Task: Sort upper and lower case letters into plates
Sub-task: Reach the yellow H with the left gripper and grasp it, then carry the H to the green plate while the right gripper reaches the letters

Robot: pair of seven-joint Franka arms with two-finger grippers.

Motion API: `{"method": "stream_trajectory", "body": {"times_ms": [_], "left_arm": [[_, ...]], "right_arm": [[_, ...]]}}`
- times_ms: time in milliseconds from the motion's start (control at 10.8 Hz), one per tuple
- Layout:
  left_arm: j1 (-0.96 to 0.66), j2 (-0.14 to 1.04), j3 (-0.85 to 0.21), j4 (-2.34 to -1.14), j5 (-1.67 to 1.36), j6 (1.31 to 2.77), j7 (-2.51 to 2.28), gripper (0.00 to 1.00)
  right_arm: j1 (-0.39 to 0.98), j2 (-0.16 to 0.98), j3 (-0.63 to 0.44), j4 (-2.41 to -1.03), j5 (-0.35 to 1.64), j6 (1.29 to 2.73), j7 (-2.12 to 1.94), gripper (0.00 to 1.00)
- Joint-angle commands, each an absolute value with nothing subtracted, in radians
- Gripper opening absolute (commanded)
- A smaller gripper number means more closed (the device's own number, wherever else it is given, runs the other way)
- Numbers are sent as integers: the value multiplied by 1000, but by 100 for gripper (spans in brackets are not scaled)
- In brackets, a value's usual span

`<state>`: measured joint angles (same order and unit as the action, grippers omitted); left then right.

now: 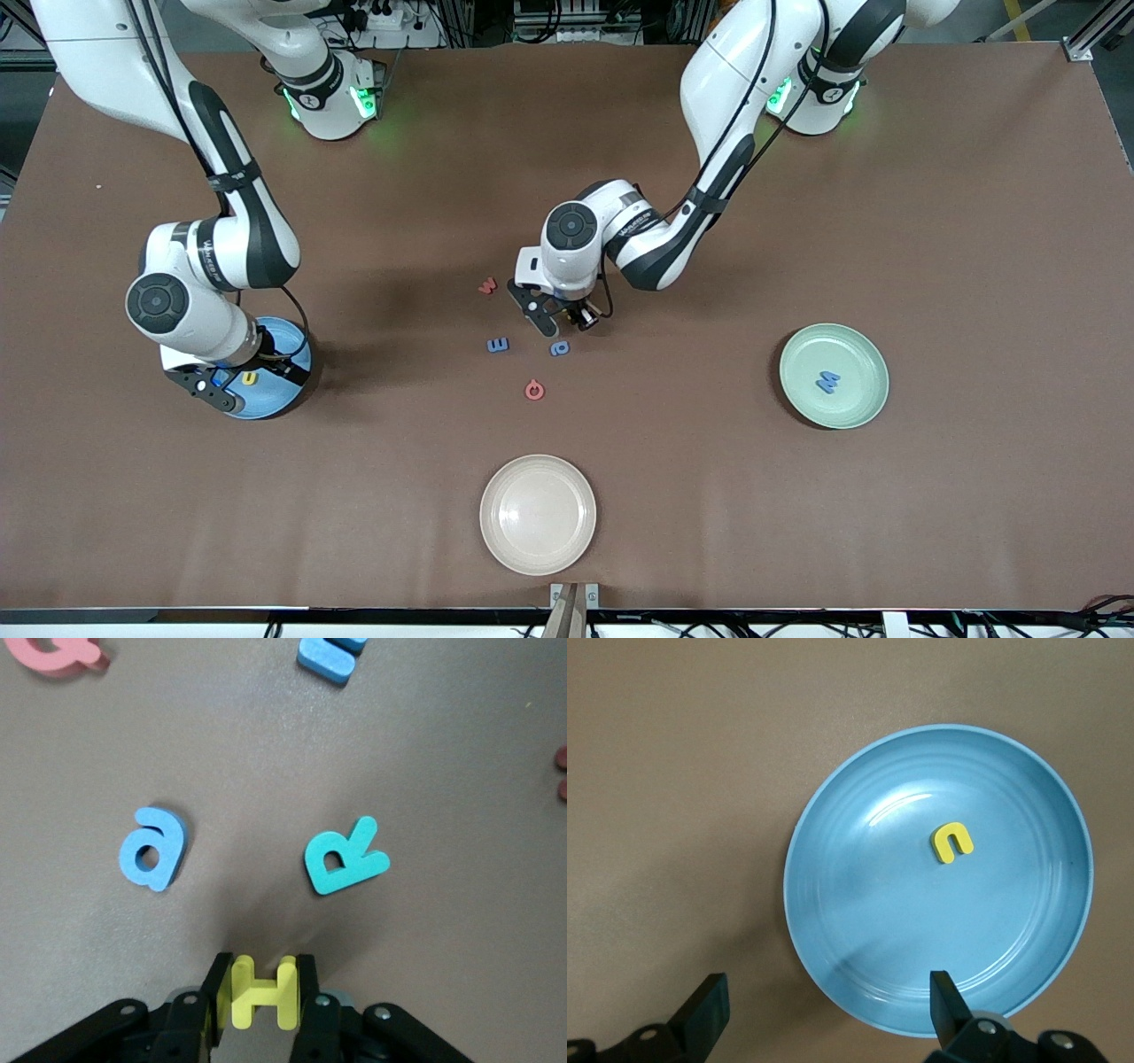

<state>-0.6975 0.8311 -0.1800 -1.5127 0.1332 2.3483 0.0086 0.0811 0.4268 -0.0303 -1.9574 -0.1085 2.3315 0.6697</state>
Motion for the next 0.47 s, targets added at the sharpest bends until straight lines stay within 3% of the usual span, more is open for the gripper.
{"method": "stream_trajectory", "body": {"times_ms": [0,372], "left_arm": [[-652,829,-172,-1509,123,2304,35,0],[-426,649,-175,-1502,112,2056,41,0]], "right_arm": [[89,423,-26,-1951,-124,2325,777,100],[184,433,-25,-1922,-112,2324,952,100]]}}
